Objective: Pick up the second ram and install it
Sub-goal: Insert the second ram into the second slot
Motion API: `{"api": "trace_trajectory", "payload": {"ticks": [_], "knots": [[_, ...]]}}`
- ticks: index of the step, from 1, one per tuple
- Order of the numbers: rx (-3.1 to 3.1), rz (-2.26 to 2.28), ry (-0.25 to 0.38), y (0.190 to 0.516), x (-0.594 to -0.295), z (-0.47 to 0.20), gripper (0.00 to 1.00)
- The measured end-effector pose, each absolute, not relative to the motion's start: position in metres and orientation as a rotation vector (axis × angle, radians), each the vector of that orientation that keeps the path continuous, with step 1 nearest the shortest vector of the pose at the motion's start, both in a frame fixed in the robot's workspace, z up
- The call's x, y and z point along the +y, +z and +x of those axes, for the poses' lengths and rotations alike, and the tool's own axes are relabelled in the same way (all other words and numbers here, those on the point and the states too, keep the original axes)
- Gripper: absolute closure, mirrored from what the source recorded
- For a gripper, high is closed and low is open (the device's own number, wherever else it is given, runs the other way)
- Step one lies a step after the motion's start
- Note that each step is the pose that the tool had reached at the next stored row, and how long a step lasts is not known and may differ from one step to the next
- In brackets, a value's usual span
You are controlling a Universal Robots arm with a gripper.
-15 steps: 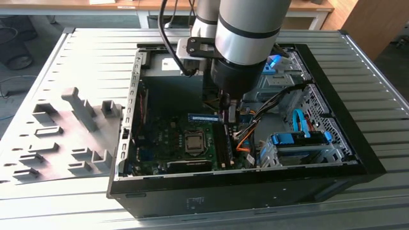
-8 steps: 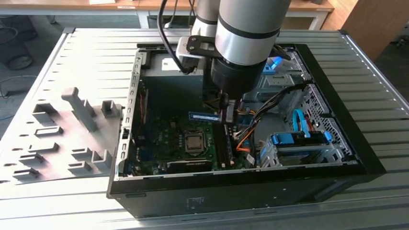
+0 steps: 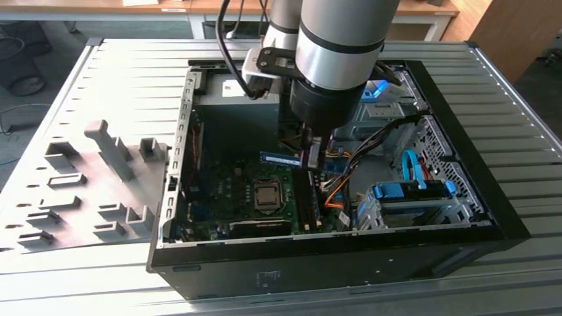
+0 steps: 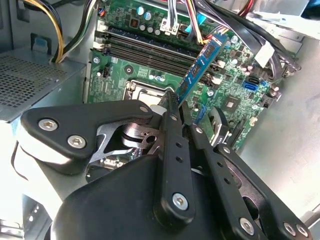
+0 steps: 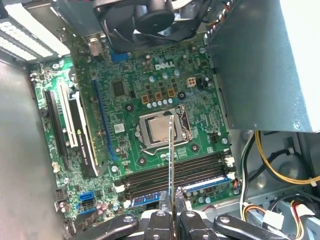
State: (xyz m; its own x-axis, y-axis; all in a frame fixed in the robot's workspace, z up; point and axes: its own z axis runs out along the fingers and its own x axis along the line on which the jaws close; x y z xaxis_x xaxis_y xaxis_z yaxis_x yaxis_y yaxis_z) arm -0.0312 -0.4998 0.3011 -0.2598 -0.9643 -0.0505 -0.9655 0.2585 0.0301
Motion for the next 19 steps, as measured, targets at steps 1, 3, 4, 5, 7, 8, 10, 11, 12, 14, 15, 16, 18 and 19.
{"api": "trace_trajectory", "payload": {"ticks": [1,3,4,5,7,8,10,11,12,14,15,16,18,19], "knots": [[2.479,-1.892,0.085,0.3010,-0.4998,-0.0312,0.86],[2.488,-1.879,0.085,0.3009,-0.4998,-0.0312,0.86],[2.493,-1.874,0.085,0.3009,-0.4998,-0.0312,0.86],[2.496,-1.868,0.085,0.3009,-0.4998,-0.0312,0.86],[2.504,-1.858,0.084,0.3009,-0.4998,-0.0312,0.86],[2.508,-1.852,0.084,0.3009,-0.4998,-0.0312,0.86],[2.516,-1.841,0.084,0.3008,-0.4998,-0.0312,0.86],[2.520,-1.836,0.084,0.3008,-0.4998,-0.0312,0.86],[2.524,-1.830,0.084,0.3008,-0.4998,-0.0312,0.86],[2.532,-1.819,0.083,0.3008,-0.4998,-0.0312,0.86],[2.536,-1.812,0.083,0.3008,-0.4998,-0.0312,0.86],[2.540,-1.806,0.083,0.3007,-0.4998,-0.0312,0.86],[2.548,-1.795,0.083,0.3007,-0.4998,-0.0312,0.86],[2.552,-1.789,0.083,0.3007,-0.4998,-0.0312,0.86]]}}
